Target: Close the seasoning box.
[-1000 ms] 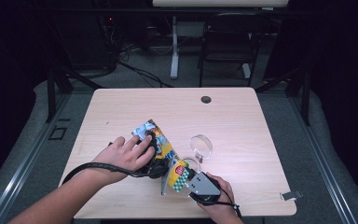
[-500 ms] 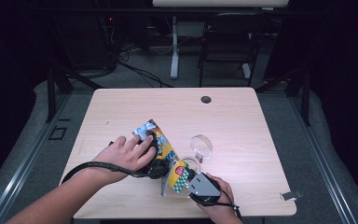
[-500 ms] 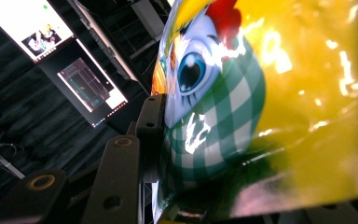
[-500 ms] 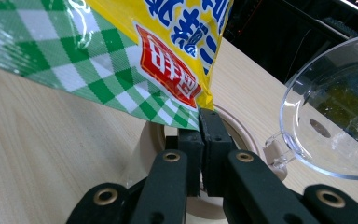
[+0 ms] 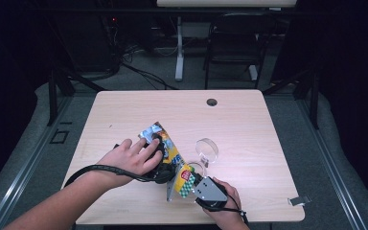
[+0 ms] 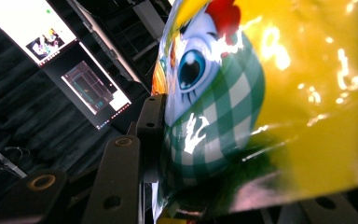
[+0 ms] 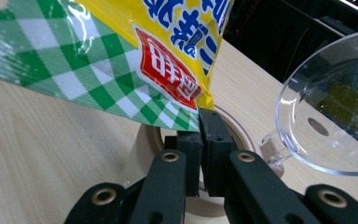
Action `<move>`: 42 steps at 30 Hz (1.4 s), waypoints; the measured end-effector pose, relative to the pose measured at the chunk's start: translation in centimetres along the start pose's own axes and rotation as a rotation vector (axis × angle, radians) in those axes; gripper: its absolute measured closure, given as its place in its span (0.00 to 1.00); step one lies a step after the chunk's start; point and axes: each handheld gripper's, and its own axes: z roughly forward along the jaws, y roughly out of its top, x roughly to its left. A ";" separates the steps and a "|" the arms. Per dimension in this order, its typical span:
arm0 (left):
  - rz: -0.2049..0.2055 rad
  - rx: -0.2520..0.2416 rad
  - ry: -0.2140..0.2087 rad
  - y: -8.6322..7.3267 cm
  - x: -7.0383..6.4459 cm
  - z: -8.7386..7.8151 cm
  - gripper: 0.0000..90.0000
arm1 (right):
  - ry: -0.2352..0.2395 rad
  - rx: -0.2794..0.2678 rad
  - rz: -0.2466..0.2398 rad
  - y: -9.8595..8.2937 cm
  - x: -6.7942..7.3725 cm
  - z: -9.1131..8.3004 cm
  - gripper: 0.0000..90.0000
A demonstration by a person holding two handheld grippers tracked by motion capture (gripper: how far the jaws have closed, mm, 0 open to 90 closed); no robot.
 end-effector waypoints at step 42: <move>0.039 0.005 0.023 -0.4 0.8 -0.6 0.71 | -0.007 -0.028 0.005 0.4 0.1 -0.2 0.97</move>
